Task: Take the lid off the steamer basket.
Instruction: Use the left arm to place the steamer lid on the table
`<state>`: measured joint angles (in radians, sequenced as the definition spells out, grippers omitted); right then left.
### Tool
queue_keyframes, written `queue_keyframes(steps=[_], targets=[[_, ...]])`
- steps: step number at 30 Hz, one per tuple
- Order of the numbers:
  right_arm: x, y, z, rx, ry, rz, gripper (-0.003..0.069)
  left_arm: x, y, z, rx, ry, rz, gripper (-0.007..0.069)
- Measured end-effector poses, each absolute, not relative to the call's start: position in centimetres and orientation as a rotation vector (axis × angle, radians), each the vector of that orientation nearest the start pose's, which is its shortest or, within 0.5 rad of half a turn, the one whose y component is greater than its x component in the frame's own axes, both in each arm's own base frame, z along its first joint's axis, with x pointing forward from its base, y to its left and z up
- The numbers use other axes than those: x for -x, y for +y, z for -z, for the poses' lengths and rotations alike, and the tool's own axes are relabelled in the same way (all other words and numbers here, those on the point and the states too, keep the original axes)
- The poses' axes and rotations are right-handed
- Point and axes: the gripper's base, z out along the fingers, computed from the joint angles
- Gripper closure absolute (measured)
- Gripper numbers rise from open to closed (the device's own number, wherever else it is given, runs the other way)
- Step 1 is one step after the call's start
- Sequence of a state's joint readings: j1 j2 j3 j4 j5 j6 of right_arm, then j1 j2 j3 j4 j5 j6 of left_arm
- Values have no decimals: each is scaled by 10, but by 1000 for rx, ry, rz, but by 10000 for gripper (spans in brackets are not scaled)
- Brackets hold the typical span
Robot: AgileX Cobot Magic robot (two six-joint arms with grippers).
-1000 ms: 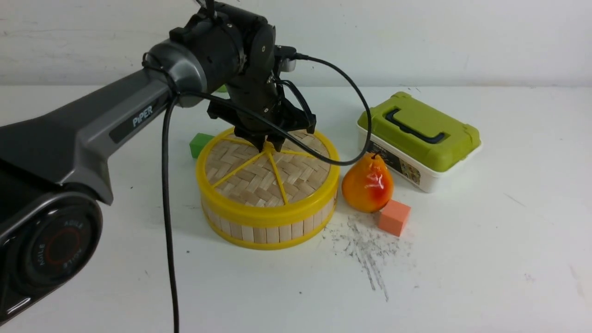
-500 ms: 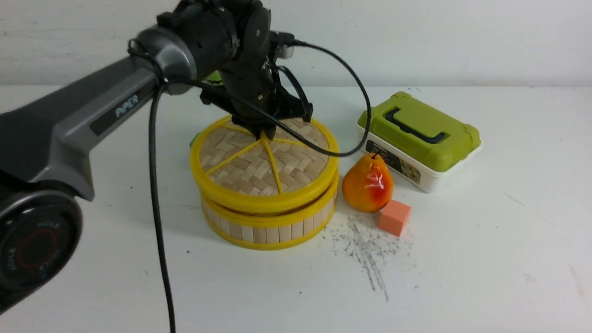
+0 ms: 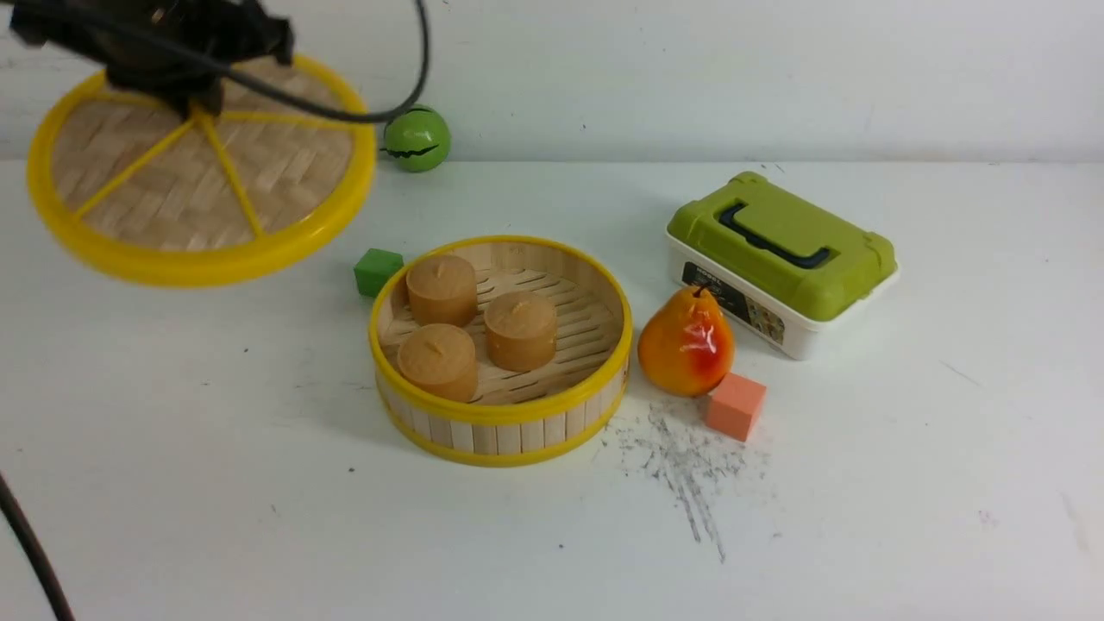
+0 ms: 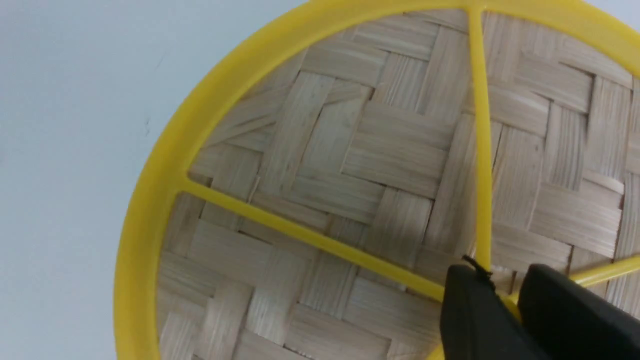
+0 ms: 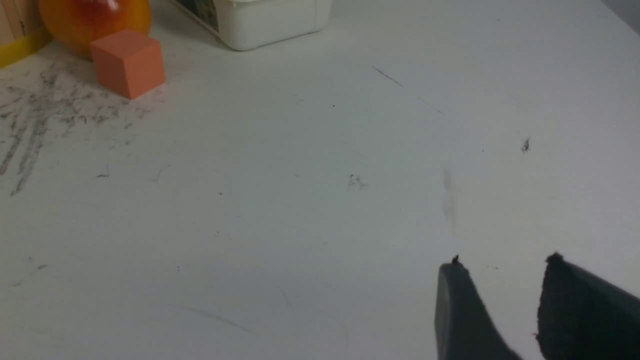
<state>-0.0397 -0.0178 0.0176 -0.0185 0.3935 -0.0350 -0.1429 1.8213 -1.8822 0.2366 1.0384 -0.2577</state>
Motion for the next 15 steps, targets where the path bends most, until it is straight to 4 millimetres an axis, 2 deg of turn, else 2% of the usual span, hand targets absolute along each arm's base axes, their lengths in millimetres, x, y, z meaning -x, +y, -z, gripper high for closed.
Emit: queue_keyframes(steps=[2,3,4,5,8,11,15], targets=[[-52,-3,-173,7,1877,70,419,-412,-19,-336,158,2498,-116,524],[-52,-3,-173,7,1877,70,419,-413,-14,-321,176,2516,-116,524],[-52,-3,-173,7,1877,70,419,-415,-8,-297,202,2540,-115,524],[-52,-3,-173,7,1877,70,419,-415,-7,-293,205,2545,-115,524],[-52,-3,-173,7,1877,70,419,-420,-4,-244,219,2592,-106,524],[-52,-3,-173,7,1877,70,419,-425,-6,-226,216,2608,-95,524],[-52,-3,-173,7,1877,70,419,-430,-9,-215,216,2611,-79,510]])
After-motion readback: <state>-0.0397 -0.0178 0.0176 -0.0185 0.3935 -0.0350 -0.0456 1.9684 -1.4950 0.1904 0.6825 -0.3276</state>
